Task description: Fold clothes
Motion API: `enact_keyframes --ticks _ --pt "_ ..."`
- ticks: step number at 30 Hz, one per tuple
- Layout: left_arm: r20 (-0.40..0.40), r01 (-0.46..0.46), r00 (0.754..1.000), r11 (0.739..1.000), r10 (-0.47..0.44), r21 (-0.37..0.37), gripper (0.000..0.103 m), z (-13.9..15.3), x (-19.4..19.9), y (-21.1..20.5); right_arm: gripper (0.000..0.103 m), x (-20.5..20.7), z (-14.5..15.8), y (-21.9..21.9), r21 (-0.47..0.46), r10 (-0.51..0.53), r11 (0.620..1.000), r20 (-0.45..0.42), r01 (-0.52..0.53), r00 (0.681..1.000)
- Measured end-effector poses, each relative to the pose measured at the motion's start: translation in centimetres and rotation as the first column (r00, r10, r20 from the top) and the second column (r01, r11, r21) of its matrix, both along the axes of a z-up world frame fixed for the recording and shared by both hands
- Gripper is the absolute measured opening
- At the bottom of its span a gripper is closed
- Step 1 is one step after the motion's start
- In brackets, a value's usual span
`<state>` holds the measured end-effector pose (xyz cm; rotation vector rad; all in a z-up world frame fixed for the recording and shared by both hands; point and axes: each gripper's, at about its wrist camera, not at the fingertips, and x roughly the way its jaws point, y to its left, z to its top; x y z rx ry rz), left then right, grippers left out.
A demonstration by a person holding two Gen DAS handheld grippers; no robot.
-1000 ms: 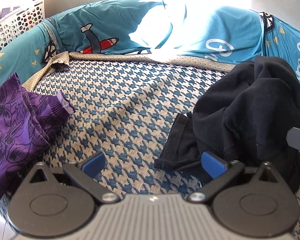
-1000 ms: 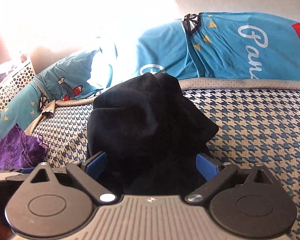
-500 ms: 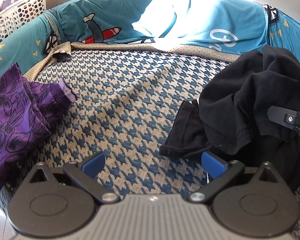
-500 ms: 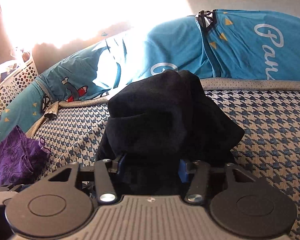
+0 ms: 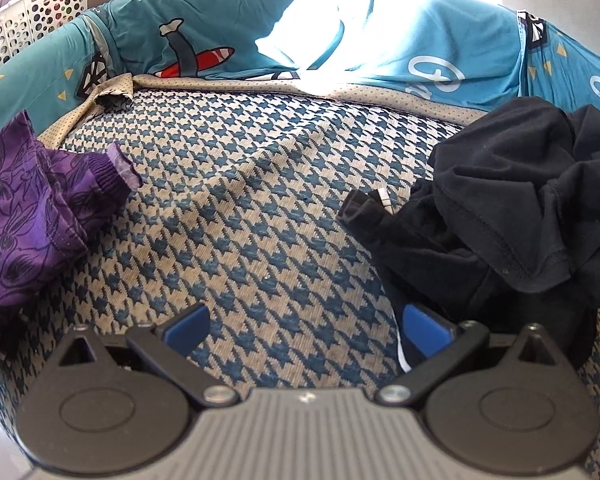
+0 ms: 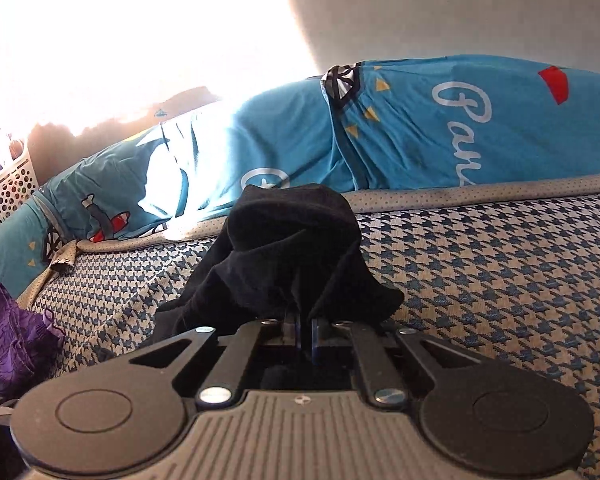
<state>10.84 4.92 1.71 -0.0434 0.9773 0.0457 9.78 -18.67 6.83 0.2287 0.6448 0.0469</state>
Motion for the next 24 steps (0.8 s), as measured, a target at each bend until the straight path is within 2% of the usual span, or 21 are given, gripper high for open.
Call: enact_keyframes --ticks 2,8,13,16,19,24 --pt "-0.035 -0.001 0.999 1.000 0.000 -0.017 0.103 -0.4 0.3 -0.6 0.006 -0.6 0.1 -1.2 -0.006 -0.031 1.000 -0.001 0.031 1.000" --pt "-0.032 0.011 0.999 0.999 -0.013 -0.045 0.103 -0.6 0.4 -2.7 0.006 -2.5 1.0 -5.7 -0.060 -0.168 0.984 0.023 0.169 0.985" --pt "-0.023 0.016 1.000 1.000 -0.016 -0.016 0.103 -0.8 0.3 -4.1 0.006 -4.0 0.9 -9.2 -0.083 -0.254 0.964 -0.002 0.253 0.967" --pt "-0.012 0.019 1.000 1.000 -0.019 -0.018 0.103 -0.7 0.1 -4.3 0.005 -4.3 1.3 -11.3 -0.092 -0.331 0.940 -0.007 0.329 0.943" --pt "-0.001 0.023 1.000 1.000 -0.023 -0.010 0.103 -0.7 0.1 -4.5 0.005 -4.6 1.3 -14.0 -0.097 -0.424 0.903 -0.038 0.419 0.905" --pt "0.006 0.028 1.000 0.999 -0.028 -0.025 0.103 -0.8 0.5 -4.9 0.006 -5.3 0.5 -17.3 -0.086 -0.494 0.869 -0.118 0.487 0.861"
